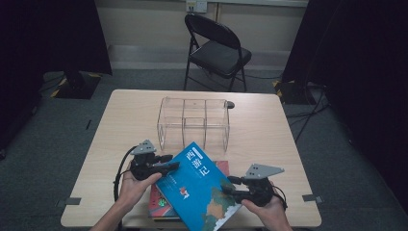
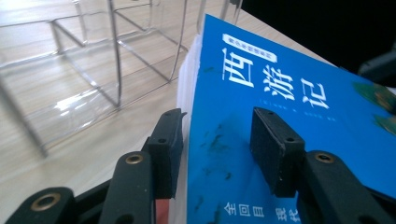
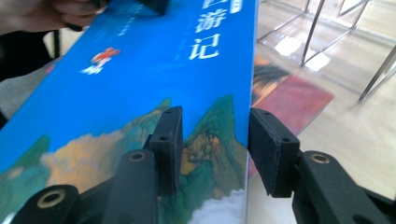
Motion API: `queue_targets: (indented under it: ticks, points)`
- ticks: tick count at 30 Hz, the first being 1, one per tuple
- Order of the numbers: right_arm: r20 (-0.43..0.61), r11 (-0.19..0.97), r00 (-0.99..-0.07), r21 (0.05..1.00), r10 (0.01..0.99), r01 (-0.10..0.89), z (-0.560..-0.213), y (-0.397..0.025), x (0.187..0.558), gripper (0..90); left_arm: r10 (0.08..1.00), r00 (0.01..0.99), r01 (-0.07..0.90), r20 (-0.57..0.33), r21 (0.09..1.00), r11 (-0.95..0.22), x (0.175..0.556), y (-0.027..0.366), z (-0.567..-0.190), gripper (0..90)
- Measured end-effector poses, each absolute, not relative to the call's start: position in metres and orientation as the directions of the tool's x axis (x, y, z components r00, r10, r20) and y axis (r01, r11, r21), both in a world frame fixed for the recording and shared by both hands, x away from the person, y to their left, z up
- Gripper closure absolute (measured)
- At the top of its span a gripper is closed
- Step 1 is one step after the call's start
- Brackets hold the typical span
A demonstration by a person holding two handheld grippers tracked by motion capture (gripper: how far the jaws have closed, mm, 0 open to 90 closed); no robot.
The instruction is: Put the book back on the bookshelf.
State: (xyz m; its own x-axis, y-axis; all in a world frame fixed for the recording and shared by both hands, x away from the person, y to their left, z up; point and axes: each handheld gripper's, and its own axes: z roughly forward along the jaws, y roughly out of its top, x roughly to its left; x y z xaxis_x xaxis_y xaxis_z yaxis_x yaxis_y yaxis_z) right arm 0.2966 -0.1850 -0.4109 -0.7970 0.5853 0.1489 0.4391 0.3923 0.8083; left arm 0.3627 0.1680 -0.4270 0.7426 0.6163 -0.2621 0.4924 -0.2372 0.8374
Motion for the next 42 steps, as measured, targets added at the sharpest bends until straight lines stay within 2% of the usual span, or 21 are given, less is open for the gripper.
queue_targets:
  ticks: [7, 8, 13, 15, 17, 19, 22, 25, 29, 33, 37, 40, 42]
  points:
    - [0.127, 0.415, -0.813, 0.809, 0.569, 0.417, -0.409, -0.188, 0.289, 55.2, 0.596, 0.759, 0.488, -0.263, 0.836, -0.252, 0.376, 0.154, -0.426, 56.5]
    - [0.121, 0.435, -0.831, 0.806, 0.542, 0.401, -0.409, -0.186, 0.295, 51.6, 0.592, 0.765, 0.480, -0.254, 0.837, -0.262, 0.377, 0.153, -0.425, 56.7]
    - [0.107, 0.468, -0.848, 0.794, 0.519, 0.387, -0.406, -0.174, 0.313, 50.1, 0.594, 0.764, 0.480, -0.252, 0.837, -0.262, 0.376, 0.154, -0.424, 56.6]
    - [0.106, 0.481, -0.853, 0.787, 0.511, 0.386, -0.404, -0.168, 0.324, 49.9, 0.603, 0.760, 0.477, -0.244, 0.839, -0.261, 0.372, 0.156, -0.424, 55.9]
    - [0.120, 0.478, -0.857, 0.787, 0.501, 0.390, -0.405, -0.162, 0.336, 49.0, 0.616, 0.746, 0.487, -0.255, 0.839, -0.242, 0.366, 0.160, -0.425, 49.9]
    - [0.141, 0.474, -0.858, 0.784, 0.494, 0.401, -0.406, -0.157, 0.346, 47.8, 0.617, 0.733, 0.512, -0.286, 0.829, -0.223, 0.359, 0.169, -0.427, 47.8]
    - [0.161, 0.466, -0.857, 0.782, 0.490, 0.414, -0.407, -0.152, 0.354, 45.6, 0.643, 0.726, 0.489, -0.246, 0.842, -0.230, 0.344, 0.184, -0.422, 46.5]
    - [0.179, 0.449, -0.851, 0.786, 0.494, 0.426, -0.409, -0.153, 0.355, 45.8, 0.633, 0.732, 0.486, -0.252, 0.844, -0.227, 0.328, 0.199, -0.417, 44.5]
    - [0.189, 0.442, -0.847, 0.785, 0.497, 0.435, -0.410, -0.153, 0.354, 46.0, 0.655, 0.710, 0.505, -0.257, 0.835, -0.220, 0.312, 0.216, -0.420, 44.5]
    - [0.194, 0.438, -0.845, 0.784, 0.499, 0.439, -0.410, -0.154, 0.354, 46.0, 0.634, 0.725, 0.524, -0.269, 0.812, -0.256, 0.303, 0.222, -0.425, 53.4]
    - [0.197, 0.436, -0.843, 0.784, 0.500, 0.442, -0.410, -0.154, 0.354, 46.1, 0.630, 0.732, 0.523, -0.257, 0.805, -0.279, 0.300, 0.216, -0.431, 51.7]
    - [0.199, 0.432, -0.841, 0.785, 0.503, 0.444, -0.411, -0.154, 0.354, 46.2, 0.631, 0.737, 0.512, -0.240, 0.809, -0.290, 0.302, 0.216, -0.430, 46.4]
    - [0.202, 0.424, -0.837, 0.787, 0.509, 0.448, -0.411, -0.154, 0.353, 46.4, 0.630, 0.730, 0.529, -0.264, 0.802, -0.277, 0.305, 0.218, -0.432, 44.6]
